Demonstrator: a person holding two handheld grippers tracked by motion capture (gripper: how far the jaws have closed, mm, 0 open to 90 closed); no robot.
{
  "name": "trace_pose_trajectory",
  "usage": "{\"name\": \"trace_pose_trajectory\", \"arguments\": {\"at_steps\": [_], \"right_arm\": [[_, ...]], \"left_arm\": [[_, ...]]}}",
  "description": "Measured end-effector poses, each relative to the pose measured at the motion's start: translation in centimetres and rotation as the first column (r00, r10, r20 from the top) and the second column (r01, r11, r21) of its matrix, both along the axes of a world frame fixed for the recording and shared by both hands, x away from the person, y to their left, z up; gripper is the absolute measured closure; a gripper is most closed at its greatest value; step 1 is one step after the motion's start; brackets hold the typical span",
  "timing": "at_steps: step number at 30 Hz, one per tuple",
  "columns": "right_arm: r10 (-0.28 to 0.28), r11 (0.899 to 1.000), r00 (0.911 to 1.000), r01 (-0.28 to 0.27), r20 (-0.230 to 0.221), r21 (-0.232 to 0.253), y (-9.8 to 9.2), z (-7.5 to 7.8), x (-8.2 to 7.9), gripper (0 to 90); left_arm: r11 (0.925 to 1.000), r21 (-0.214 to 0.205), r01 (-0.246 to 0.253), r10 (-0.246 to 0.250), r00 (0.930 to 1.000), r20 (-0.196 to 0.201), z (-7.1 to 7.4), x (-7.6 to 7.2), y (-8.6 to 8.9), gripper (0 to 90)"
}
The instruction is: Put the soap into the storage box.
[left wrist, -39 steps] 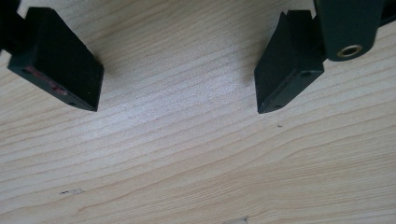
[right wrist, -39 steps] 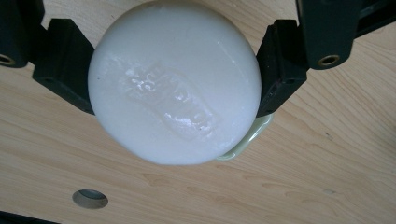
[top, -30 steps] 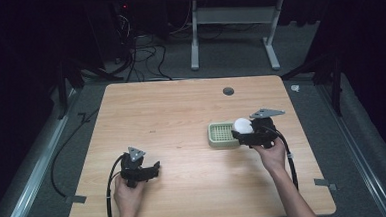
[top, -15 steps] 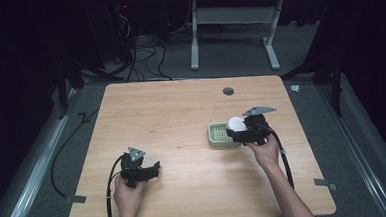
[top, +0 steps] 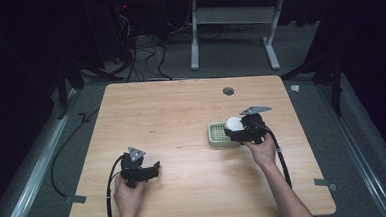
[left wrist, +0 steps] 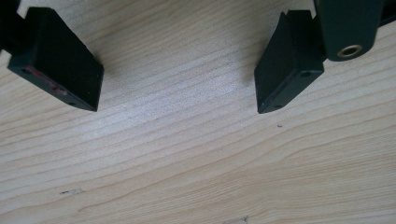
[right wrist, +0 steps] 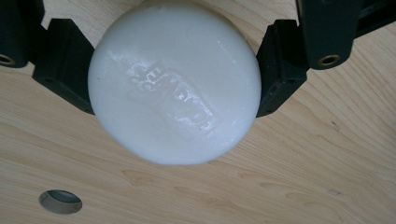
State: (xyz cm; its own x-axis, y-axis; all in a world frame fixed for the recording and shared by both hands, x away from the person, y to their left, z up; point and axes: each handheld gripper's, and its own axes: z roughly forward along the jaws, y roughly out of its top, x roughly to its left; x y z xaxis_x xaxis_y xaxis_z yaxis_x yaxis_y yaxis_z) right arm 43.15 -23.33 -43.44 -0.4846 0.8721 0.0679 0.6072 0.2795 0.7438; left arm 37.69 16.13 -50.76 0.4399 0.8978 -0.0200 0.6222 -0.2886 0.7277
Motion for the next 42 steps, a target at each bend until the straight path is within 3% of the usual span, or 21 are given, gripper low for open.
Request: {"name": "trace_pose_trajectory", "arguments": {"at_steps": [18, 42], "right_arm": [[-0.002, 0.999, 0.9999, 0.002, -0.016, -0.036, 1.0, -1.2, 1.3, 24.8], [-0.012, 0.997, 0.9975, 0.007, -0.070, -0.070, 2.0, -3.2, 2.8, 24.8]], "left_arm": [[1.0000, 0.000, 0.000, 0.000, 1.0000, 0.000, 0.0, 0.0, 0.0, 16.2], [1.0000, -0.001, 0.000, 0.000, 1.0000, 0.000, 0.0, 0.0, 0.0, 16.2]]}}
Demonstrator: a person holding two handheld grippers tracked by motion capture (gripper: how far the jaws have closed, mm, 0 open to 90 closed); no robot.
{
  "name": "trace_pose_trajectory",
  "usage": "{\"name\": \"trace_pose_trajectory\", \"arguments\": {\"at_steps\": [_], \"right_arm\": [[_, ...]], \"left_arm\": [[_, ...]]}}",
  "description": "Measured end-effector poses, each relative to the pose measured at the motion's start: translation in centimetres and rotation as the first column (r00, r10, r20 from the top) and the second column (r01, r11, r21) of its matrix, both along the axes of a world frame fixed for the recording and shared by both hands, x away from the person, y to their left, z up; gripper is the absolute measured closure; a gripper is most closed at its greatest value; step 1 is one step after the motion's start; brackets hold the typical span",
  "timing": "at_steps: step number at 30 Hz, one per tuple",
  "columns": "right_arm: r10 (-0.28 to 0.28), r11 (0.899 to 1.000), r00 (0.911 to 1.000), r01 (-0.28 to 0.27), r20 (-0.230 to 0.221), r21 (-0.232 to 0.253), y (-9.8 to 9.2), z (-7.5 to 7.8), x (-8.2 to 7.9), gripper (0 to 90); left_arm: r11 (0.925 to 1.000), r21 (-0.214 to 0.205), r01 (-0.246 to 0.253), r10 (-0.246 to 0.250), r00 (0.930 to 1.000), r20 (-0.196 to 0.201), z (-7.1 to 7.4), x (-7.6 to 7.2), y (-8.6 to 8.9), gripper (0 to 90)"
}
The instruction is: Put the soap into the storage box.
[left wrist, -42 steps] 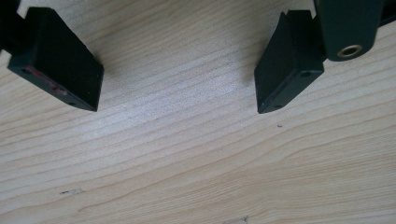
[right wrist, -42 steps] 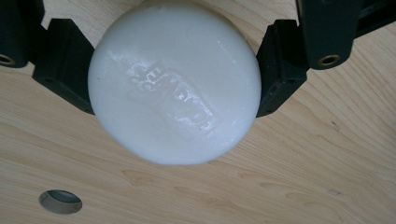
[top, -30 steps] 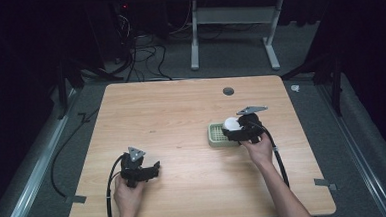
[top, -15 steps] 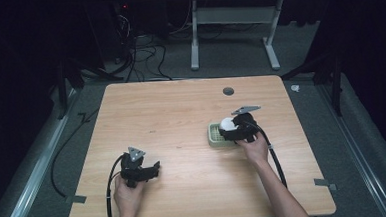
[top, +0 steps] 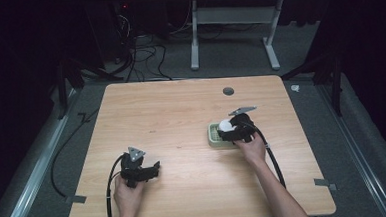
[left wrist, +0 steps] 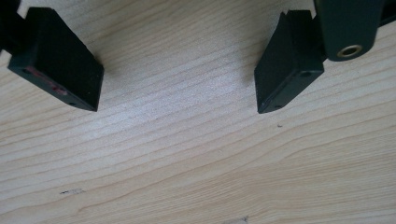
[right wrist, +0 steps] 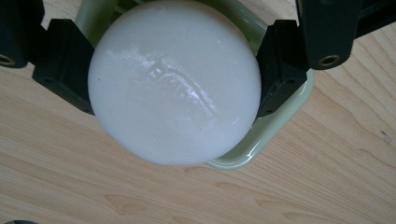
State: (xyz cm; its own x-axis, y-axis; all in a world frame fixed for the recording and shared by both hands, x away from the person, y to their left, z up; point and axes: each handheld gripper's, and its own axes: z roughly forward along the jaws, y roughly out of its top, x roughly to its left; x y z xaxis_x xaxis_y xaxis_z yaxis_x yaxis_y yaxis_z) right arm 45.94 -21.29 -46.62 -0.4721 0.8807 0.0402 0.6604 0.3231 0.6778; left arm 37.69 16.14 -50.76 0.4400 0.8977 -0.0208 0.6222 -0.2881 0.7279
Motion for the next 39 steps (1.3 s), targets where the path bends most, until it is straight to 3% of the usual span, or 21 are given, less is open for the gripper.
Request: {"name": "trace_pose_trajectory", "arguments": {"at_steps": [28, 39], "right_arm": [[0.002, 1.000, 0.9997, -0.003, -0.026, -0.024, 0.4, -1.1, 0.2, 24.5], [0.000, 1.000, 1.0000, 0.000, 0.000, 0.017, -0.1, -0.3, 0.0, 22.8]], "left_arm": [[1.0000, -0.001, 0.000, 0.000, 1.0000, 0.000, 0.0, 0.0, 0.0, 16.2], [1.0000, -0.001, 0.000, 0.000, 1.0000, 0.000, 0.0, 0.0, 0.0, 16.2]]}}
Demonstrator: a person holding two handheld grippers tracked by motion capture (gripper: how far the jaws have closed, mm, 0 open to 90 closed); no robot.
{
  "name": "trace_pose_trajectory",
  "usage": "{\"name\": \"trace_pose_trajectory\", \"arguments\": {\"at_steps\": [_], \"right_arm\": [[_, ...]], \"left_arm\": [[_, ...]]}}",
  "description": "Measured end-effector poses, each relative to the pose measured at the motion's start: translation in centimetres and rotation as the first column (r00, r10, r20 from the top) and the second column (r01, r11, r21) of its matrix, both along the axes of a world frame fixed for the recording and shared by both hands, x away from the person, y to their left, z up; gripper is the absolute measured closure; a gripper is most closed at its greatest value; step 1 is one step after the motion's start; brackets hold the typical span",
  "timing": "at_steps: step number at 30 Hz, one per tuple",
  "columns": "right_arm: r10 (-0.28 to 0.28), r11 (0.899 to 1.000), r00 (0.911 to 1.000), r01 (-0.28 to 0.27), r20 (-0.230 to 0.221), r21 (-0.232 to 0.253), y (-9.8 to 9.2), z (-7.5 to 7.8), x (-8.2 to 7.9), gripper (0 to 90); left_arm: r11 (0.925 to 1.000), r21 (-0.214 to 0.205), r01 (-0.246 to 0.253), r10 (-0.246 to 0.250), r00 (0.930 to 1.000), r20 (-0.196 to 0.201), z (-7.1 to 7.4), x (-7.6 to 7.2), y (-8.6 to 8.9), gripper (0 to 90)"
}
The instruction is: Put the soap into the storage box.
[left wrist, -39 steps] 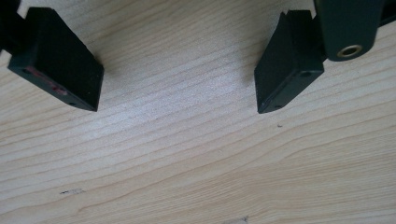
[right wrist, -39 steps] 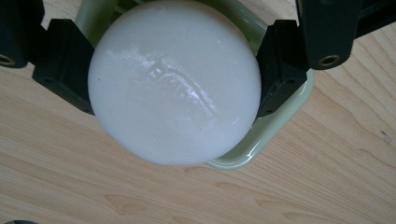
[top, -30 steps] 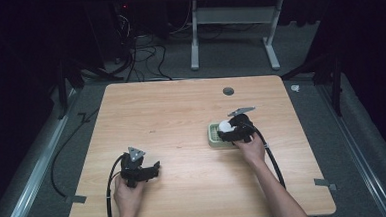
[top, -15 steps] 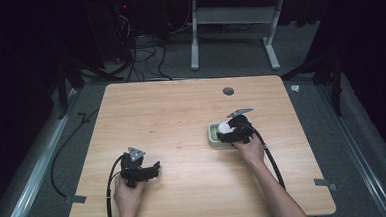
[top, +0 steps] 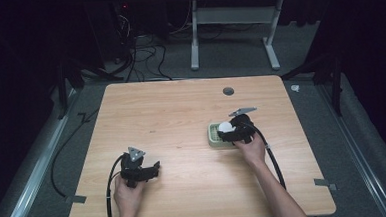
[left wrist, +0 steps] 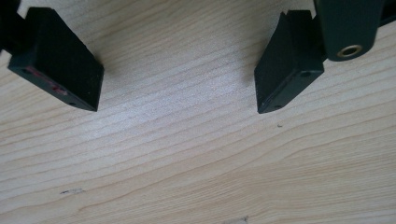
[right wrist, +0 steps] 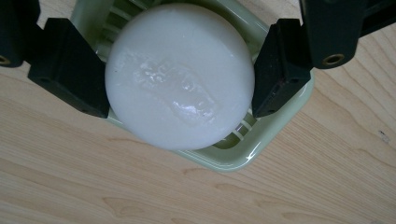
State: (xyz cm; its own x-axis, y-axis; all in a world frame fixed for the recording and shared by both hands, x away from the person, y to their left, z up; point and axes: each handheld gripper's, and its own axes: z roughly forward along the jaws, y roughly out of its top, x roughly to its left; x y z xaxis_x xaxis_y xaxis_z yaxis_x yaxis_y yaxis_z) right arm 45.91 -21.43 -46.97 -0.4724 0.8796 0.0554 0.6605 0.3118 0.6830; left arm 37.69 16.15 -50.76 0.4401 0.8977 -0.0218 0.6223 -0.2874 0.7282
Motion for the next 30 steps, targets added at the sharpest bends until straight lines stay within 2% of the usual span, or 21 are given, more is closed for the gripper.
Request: {"name": "trace_pose_trajectory", "arguments": {"at_steps": [14, 30], "right_arm": [[-0.013, 0.999, 0.9986, 0.011, 0.052, 0.040, -0.9, 1.4, -0.9, 22.8], [-0.028, 0.996, 0.9973, 0.022, 0.068, 0.085, -2.5, 2.4, -1.8, 23.7]], "left_arm": [[1.0000, 0.001, 0.000, 0.000, 1.0000, 0.000, 0.0, 0.0, 0.0, 16.2], [1.0000, 0.001, 0.000, 0.000, 1.0000, 0.000, 0.0, 0.0, 0.0, 16.2]]}}
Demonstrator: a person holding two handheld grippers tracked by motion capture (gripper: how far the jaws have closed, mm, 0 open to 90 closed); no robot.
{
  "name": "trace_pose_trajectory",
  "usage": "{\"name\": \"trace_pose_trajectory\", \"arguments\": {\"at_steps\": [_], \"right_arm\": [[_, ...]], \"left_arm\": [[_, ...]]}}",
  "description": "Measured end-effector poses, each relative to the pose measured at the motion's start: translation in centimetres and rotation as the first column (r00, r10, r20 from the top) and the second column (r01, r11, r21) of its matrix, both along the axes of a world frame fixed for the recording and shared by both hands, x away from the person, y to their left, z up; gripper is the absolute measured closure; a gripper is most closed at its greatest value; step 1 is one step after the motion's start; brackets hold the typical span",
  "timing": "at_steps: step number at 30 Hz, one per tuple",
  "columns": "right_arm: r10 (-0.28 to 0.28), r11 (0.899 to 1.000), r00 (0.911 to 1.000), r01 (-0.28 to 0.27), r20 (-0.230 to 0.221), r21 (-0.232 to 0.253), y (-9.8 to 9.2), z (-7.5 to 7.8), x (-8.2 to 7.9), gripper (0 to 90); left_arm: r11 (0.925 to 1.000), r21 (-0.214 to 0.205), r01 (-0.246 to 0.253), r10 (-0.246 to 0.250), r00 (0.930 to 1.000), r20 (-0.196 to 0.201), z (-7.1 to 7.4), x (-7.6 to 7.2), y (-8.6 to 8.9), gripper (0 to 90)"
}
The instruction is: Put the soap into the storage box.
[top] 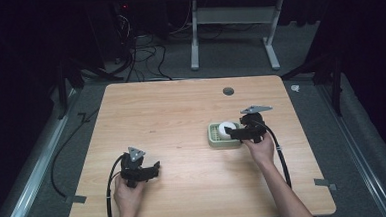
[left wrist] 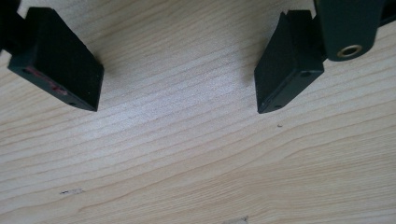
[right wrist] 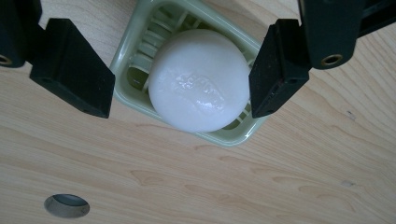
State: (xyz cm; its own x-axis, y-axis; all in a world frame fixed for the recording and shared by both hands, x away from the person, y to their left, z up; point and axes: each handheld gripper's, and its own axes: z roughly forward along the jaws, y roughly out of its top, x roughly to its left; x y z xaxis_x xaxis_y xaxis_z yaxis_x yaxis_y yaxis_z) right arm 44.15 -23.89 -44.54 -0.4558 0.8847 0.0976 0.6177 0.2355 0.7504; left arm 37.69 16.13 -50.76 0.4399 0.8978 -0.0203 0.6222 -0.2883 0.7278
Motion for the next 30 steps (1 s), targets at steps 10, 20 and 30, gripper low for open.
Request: {"name": "trace_pose_trajectory", "arguments": {"at_steps": [10, 20, 30], "right_arm": [[0.004, 1.000, 0.9998, -0.004, 0.018, 0.008, -0.8, 0.9, -0.8, 24.1], [-0.003, 1.000, 0.9994, 0.002, 0.034, 0.013, -1.6, 1.5, -1.7, 24.6], [-0.013, 1.000, 0.9988, 0.012, 0.048, 0.019, -2.2, 1.8, -2.5, 24.9]], "left_arm": [[1.0000, 0.000, 0.000, 0.000, 1.0000, 0.000, 0.0, 0.0, 0.0, 16.2], [1.0000, 0.000, 0.000, 0.000, 1.0000, 0.000, 0.0, 0.0, 0.0, 16.2], [1.0000, 0.000, 0.000, 0.000, 1.0000, 0.000, 0.0, 0.0, 0.0, 16.2]]}}
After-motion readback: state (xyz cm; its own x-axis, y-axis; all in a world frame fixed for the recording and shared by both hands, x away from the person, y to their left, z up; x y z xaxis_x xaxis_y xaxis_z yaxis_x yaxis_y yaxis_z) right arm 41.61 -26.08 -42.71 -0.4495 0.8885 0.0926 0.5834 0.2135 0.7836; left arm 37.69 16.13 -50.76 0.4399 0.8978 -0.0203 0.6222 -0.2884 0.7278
